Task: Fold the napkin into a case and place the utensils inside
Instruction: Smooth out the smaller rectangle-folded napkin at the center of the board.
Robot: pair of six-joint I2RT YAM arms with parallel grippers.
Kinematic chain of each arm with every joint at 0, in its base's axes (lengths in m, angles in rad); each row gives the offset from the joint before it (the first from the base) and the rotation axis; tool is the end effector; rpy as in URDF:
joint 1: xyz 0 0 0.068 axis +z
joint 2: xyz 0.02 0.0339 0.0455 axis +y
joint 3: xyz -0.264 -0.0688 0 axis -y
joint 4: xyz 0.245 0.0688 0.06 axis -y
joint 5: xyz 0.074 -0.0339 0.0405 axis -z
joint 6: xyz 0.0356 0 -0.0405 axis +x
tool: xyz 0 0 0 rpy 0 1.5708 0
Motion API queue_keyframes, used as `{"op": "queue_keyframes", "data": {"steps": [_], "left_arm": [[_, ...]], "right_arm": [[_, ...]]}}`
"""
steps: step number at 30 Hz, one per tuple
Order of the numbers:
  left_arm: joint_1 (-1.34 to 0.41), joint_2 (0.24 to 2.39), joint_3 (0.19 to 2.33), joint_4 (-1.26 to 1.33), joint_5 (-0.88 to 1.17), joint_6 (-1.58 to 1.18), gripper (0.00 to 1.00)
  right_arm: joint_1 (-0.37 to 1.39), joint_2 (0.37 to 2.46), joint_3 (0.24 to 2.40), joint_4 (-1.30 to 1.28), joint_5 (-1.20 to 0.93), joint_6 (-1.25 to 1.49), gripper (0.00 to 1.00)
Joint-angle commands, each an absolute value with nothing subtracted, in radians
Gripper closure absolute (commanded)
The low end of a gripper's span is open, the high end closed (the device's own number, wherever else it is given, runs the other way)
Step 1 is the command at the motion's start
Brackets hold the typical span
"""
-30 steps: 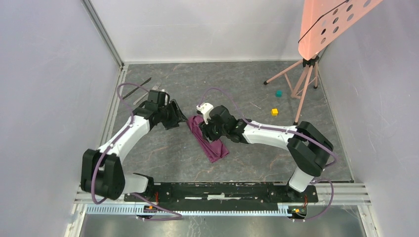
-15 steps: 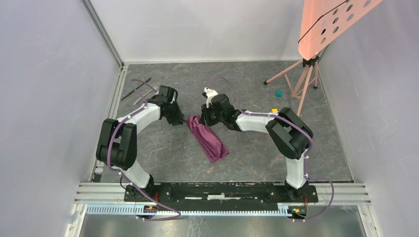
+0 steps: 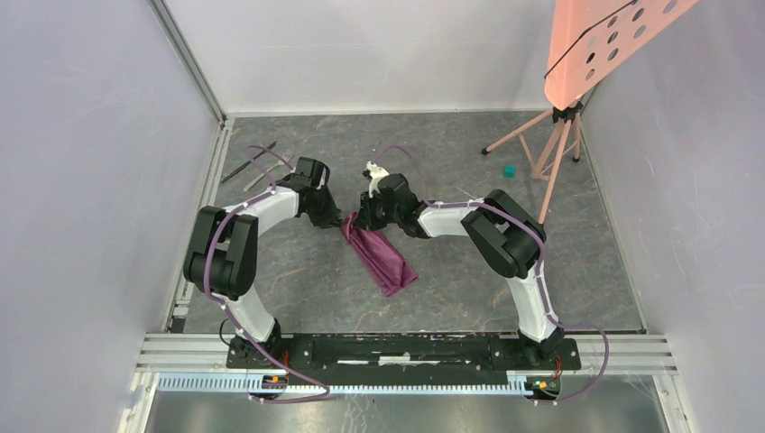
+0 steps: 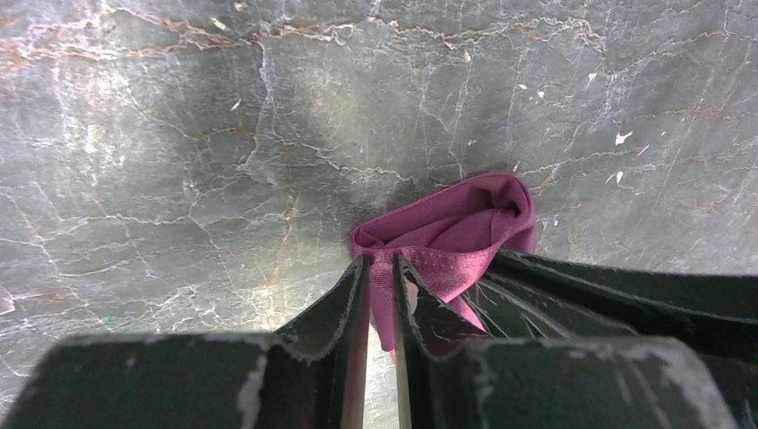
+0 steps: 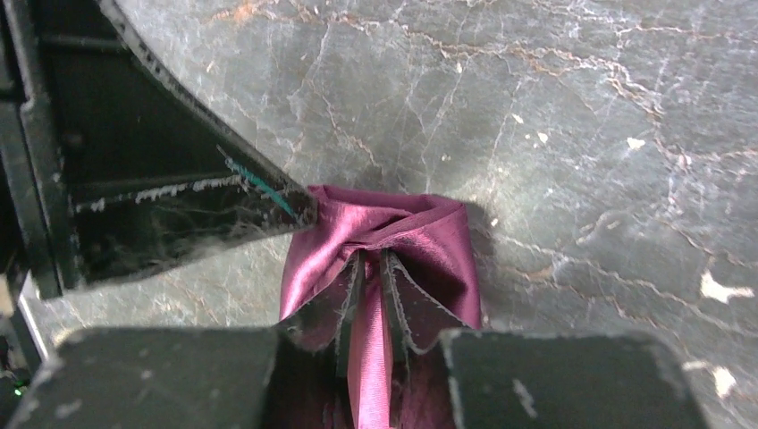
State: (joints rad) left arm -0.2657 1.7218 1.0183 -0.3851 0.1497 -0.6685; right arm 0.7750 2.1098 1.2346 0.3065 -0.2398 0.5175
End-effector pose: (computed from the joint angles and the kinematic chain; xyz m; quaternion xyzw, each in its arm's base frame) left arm 0.3228 -0.0934 0.1650 -0.1762 0.9524 -0.1721 0.1799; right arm 0.3156 0.3210 0.1320 -0.1688 0.8562 0.3709 0.3176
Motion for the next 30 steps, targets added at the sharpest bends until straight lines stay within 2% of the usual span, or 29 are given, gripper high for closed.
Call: {"op": "queue_keyframes", "data": {"steps": [1,8,12,16,22,30], "left_arm": [[-0.283,1.723,1.056,-0.34,0.164,-0.676,0.79],[-0.285,1.651,1.041,-0.388,0.134,-0.659,0.77],[-0.285,1.602,1.033,-0.407,0.14,-0.657,0.75],[-0.288,1.611,1.023,-0.378,0.186,-0.678,0.76],[-0.308,1.696,1.026,-0.319,0.241,-0.7,0.79],[-0.307,1.769,1.027,-0.321,0.191,-0.678,0.82]], "right_arm": [[0.779,2.161,1.299,0.37,-0.252,0.55,0.84],[0.779,2.08,1.285,0.293,-0.227,0.484,0.8],[0.779,1.997,1.256,0.228,-0.235,0.42,0.7],[0.778,1.92,1.171,0.233,-0.239,0.408,0.65],[0.786,1.889,1.059,0.294,-0.259,0.433,0.75],[0.841,1.951,1.057,0.299,-0.247,0.415,0.77]]}}
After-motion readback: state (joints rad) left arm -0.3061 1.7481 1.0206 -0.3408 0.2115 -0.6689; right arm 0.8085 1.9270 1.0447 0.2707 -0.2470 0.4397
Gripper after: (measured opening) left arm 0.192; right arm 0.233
